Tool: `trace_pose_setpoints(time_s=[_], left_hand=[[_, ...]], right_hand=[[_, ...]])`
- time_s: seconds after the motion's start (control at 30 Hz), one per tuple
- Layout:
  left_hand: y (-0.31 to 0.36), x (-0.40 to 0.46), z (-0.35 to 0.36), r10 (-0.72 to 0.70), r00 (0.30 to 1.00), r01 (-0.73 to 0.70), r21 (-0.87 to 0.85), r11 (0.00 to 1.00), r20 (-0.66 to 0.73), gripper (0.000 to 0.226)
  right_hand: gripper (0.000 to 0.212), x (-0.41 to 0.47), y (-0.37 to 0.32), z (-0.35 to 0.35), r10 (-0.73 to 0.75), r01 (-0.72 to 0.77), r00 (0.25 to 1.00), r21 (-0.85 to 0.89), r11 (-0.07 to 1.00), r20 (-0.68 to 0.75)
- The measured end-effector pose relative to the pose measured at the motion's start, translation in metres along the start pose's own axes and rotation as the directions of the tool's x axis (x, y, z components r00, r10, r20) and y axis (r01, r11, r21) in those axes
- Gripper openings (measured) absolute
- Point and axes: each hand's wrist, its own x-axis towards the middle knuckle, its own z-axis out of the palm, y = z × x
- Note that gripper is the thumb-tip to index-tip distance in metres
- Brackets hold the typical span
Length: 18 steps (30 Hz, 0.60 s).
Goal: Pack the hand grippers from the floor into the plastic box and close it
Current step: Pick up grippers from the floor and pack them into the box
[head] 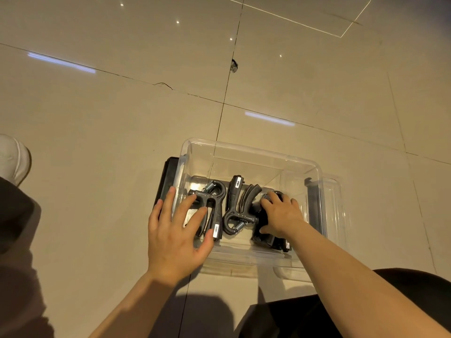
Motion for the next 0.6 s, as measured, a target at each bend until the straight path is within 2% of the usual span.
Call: trace_pose_setpoints(time_s=[0.17,0.33,0.47,0.53,0.6], left_hand=[[0.000,0.000,0.001,-0.001,1.000,0.001,-0.003,1.000,-0.009,0.039],[0.000,0.000,0.000,0.003,1.000,-0.003,-0.013,1.000,-0.006,0.038],[0.000,0.000,-0.005,0.001,0.996,0.000,-0.012,1.000,0.085,0.046],[-0.001,0.000,-0.011,-0.002,0.982,-0.004,0.033,0.999,0.186,0.054],[-0.002,-0.001,-0.020,-0.010,0.966,-0.005,0.056,0.998,0.260,0.060]], right_hand=[[0.070,0.002,-0.002,-0.002,0.021,-0.021,1.000,0.015,1.000,0.023],[0.064,-0.010,-0.012,-0.028,0.060,-0.072,0.995,0.148,0.986,0.081],[0.061,-0.039,-0.023,-0.067,-0.075,0.037,0.982,0.207,0.978,0.175],[0.059,-0.065,-0.028,-0.092,-0.124,0.095,0.984,0.211,0.973,0.130],[0.060,-0.097,-0.031,-0.117,-0.134,0.131,0.991,0.220,0.967,0.001]])
